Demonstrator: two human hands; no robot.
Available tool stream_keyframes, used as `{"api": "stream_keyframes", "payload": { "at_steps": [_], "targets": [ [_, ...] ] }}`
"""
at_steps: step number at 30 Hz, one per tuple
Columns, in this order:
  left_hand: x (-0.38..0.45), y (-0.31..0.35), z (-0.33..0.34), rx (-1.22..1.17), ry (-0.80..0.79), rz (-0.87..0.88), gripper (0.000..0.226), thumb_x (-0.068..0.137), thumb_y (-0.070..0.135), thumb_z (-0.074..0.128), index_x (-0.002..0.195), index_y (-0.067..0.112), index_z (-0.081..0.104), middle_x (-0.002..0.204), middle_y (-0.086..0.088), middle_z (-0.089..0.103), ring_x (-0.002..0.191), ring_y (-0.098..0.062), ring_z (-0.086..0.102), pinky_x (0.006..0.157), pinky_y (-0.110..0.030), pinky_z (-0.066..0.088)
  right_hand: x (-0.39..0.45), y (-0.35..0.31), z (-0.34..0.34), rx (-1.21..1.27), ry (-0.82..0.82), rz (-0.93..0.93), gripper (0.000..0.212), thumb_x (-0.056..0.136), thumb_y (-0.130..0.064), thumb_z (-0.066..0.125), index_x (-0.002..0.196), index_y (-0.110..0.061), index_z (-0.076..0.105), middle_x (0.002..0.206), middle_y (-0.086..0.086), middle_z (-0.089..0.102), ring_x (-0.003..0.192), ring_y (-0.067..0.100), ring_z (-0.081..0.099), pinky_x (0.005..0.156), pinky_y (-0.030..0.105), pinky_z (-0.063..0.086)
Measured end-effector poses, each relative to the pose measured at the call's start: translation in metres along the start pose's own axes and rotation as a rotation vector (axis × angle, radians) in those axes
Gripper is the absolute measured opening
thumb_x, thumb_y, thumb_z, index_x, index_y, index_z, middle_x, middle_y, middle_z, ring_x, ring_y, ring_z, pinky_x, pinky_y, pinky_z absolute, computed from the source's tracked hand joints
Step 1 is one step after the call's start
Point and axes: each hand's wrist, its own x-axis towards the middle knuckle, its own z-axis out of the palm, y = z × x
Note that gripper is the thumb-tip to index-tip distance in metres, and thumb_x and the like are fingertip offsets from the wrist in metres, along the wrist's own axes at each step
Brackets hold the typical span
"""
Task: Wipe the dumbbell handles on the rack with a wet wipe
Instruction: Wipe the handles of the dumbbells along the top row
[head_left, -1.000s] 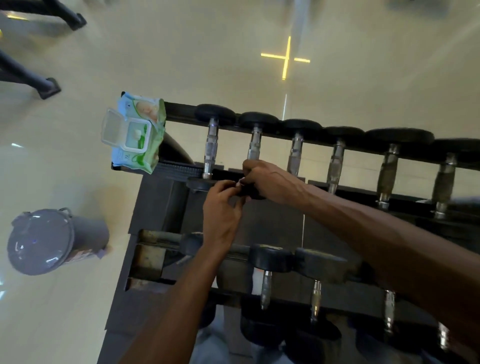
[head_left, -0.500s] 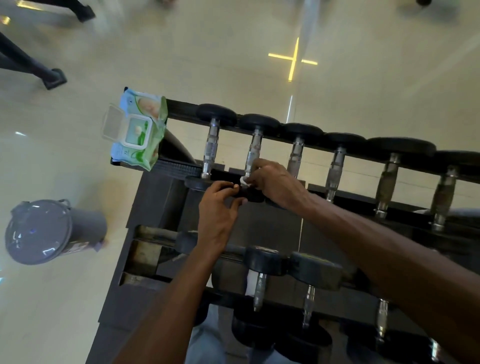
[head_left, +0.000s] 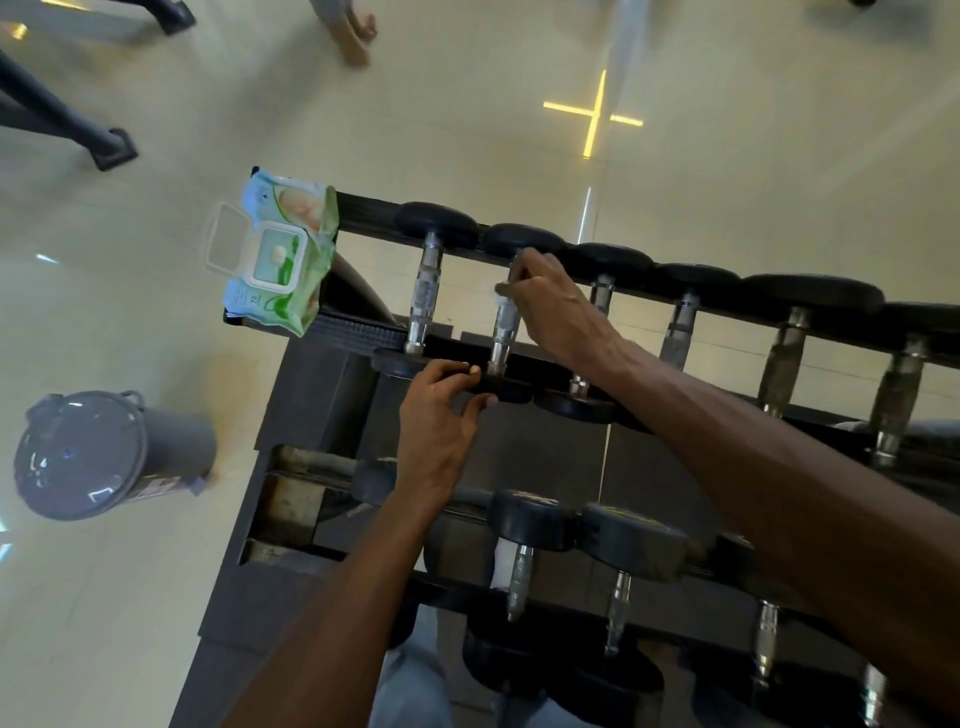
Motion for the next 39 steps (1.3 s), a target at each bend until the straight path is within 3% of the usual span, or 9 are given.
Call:
{"api": "stream_keyframes", "payload": {
  "at_steps": [5,8,11,17,22,28,34,37,39],
  "targets": [
    [0.001,0.0,-0.002,0.005,-0.016,0.012,0.025,0.079,0.016,0.087,0.102,0.009,0.079,0.112,-0.002,0.069,0.1,-0.018,0.068,0.09,-0.04,0.058,-0.023,-0.026,0.006,-0.012,-0.342,-0.247,0.021,0.099,-0.035,0.06,0.106,-0.018,0.07,0.104,-0.005,0.045,0.094,0.007,0.042,0.079,0.025,0.046],
    [0.001,0.0,-0.001,-0.01,-0.001,0.004,0.025,0.079,0.017,0.088,0.101,0.008,0.08,0.111,0.0,0.069,0.1,-0.016,0.068,0.089,-0.038,0.058,-0.014,-0.01,0.004,-0.015,-0.11,-0.085,0.018,0.095,-0.021,0.067,0.109,-0.014,0.075,0.102,-0.002,0.055,0.094,0.011,0.049,0.071,0.024,0.043],
    [0.001,0.0,0.0,-0.017,0.013,-0.003,0.025,0.079,0.017,0.088,0.101,0.008,0.08,0.11,0.0,0.069,0.099,-0.015,0.068,0.089,-0.036,0.058,-0.021,-0.011,0.018,0.167,0.08,0.15,0.017,0.09,-0.014,0.075,0.106,-0.013,0.079,0.101,-0.001,0.061,0.086,0.011,0.058,0.071,0.028,0.054],
    [0.0,0.001,0.0,-0.013,0.003,0.008,0.027,0.079,0.015,0.088,0.103,0.008,0.079,0.111,-0.002,0.069,0.1,-0.016,0.068,0.089,-0.038,0.059,-0.041,-0.027,0.018,0.154,-0.131,0.004,0.017,0.1,-0.014,0.06,0.106,-0.006,0.074,0.099,-0.002,0.052,0.082,0.01,0.051,0.065,0.017,0.04],
    [0.001,-0.001,0.001,-0.024,0.004,-0.005,0.025,0.079,0.017,0.089,0.1,0.008,0.08,0.11,0.0,0.069,0.099,-0.015,0.068,0.088,-0.038,0.058,0.001,-0.004,0.005,0.053,0.098,0.12,0.016,0.101,-0.012,0.057,0.103,-0.001,0.068,0.102,0.003,0.049,0.093,0.018,0.053,0.077,0.034,0.057],
    [0.002,-0.008,0.002,-0.001,-0.017,0.016,0.024,0.081,0.02,0.087,0.1,0.007,0.08,0.109,-0.002,0.069,0.096,-0.019,0.068,0.084,-0.042,0.059,-0.012,-0.02,0.014,-0.064,-0.411,-0.24,0.015,0.091,-0.026,0.071,0.099,-0.014,0.074,0.106,0.004,0.056,0.092,0.014,0.046,0.075,0.029,0.042],
    [0.002,-0.006,0.002,-0.016,0.001,0.007,0.027,0.08,0.019,0.087,0.103,0.007,0.08,0.109,-0.001,0.069,0.097,-0.018,0.069,0.084,-0.043,0.058,-0.039,-0.015,0.038,0.251,0.078,0.224,0.017,0.085,-0.001,0.075,0.094,-0.014,0.081,0.094,-0.002,0.066,0.086,0.019,0.065,0.075,0.031,0.053],
    [0.002,-0.004,0.002,-0.015,0.001,0.003,0.026,0.08,0.018,0.088,0.102,0.007,0.08,0.11,-0.001,0.069,0.097,-0.018,0.069,0.085,-0.042,0.058,-0.053,-0.022,0.041,0.279,0.063,0.21,0.023,0.088,0.007,0.067,0.1,-0.009,0.08,0.095,-0.001,0.065,0.084,0.01,0.06,0.076,0.022,0.053],
    [0.001,-0.003,0.001,-0.014,0.005,0.002,0.025,0.079,0.018,0.088,0.1,0.007,0.08,0.11,-0.002,0.069,0.097,-0.018,0.069,0.085,-0.041,0.058,-0.049,-0.021,0.029,0.184,-0.077,0.047,0.02,0.094,-0.003,0.064,0.106,-0.011,0.079,0.1,-0.001,0.061,0.086,0.007,0.054,0.074,0.025,0.052]
  ]
}}
